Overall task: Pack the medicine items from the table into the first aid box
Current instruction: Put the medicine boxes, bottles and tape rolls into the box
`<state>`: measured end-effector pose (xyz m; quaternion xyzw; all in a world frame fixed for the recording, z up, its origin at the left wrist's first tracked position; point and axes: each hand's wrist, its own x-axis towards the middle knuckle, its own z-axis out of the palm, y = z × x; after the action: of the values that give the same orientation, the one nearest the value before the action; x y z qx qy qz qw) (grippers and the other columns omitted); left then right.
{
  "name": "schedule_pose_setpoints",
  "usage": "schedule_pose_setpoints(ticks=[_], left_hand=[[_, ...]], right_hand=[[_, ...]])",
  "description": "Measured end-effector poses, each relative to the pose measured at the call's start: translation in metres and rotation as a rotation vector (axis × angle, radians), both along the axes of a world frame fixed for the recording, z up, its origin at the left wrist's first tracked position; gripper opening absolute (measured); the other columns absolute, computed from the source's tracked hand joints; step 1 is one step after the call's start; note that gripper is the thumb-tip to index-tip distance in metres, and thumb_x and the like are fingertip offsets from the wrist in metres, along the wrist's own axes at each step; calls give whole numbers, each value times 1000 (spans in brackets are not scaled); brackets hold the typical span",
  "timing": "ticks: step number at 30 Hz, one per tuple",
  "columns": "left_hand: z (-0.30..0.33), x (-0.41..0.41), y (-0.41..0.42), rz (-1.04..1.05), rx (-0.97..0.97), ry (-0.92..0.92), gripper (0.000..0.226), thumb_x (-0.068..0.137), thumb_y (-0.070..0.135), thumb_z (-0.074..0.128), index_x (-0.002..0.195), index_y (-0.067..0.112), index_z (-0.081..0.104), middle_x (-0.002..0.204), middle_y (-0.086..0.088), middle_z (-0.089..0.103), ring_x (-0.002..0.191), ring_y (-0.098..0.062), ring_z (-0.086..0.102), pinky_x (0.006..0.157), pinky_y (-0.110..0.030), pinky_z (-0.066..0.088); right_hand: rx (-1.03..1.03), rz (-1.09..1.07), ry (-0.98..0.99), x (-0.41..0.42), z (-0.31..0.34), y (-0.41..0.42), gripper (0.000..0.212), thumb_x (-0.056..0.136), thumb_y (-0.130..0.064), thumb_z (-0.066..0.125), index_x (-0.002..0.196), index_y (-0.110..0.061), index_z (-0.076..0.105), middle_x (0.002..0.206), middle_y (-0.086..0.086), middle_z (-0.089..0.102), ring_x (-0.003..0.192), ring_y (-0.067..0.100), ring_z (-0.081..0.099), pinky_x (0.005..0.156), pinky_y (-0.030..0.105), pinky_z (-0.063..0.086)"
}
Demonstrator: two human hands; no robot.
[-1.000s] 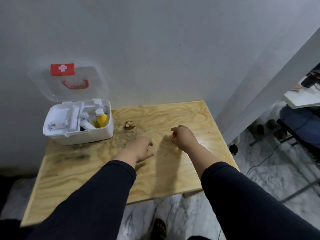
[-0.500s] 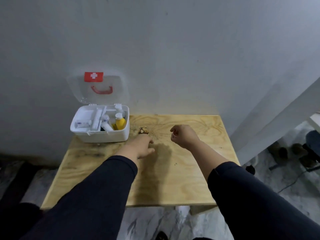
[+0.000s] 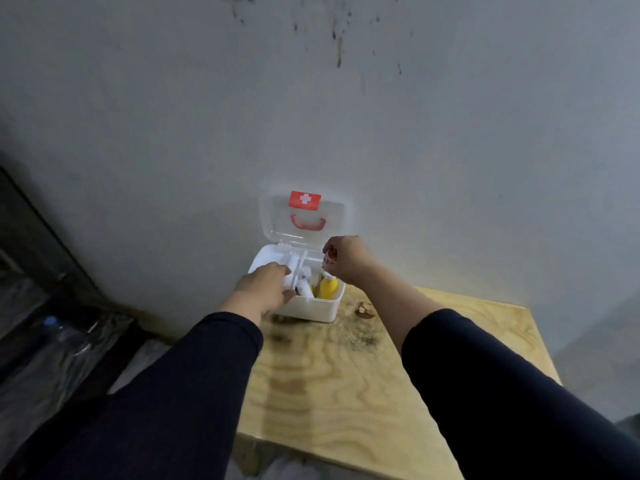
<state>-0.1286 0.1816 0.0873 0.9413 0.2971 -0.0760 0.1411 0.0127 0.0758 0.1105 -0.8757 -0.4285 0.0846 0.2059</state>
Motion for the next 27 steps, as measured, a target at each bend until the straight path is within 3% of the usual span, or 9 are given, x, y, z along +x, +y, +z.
schedule_pose_setpoints(ticks=[8,11,15,21,27], left_hand=[[-27,-20,80,80,-118,-51,63,91,38,59,145,15,36,148,-8,39,133,-28,43,107,-42,40],[-39,-16,99,71,-209,-74,63,87,42,62,141,19,40,142,-6,44,129,-27,47,104,-43,43],[-57,-3,119,17,-329,-102,68,65,56,62,128,35,46,126,2,60,112,-22,59,91,-45,53],[-65,10,136,-60,-409,-133,78,75,40,76,142,31,36,133,2,54,119,-24,55,97,-45,49],[-68,12,139,-60,-438,-115,84,59,55,77,133,37,41,123,6,59,108,-23,61,91,-44,52]], right_hand=[[-32,27,13,-25,-27,92,28,85,-16,59,112,-11,65,112,11,65,103,28,61,86,33,48],[-69,0,22,-25,-43,123,28,86,-16,57,114,-10,64,114,12,63,105,29,60,87,32,47],[-139,-36,17,-22,-70,157,29,88,-14,55,115,-12,64,116,10,63,108,29,58,88,32,47],[-50,-137,41,-17,-82,179,32,87,-6,58,119,-8,62,119,12,57,105,30,58,85,30,46],[-11,-206,72,-11,-64,165,37,81,-18,70,118,-16,63,113,8,59,100,25,62,83,29,46]])
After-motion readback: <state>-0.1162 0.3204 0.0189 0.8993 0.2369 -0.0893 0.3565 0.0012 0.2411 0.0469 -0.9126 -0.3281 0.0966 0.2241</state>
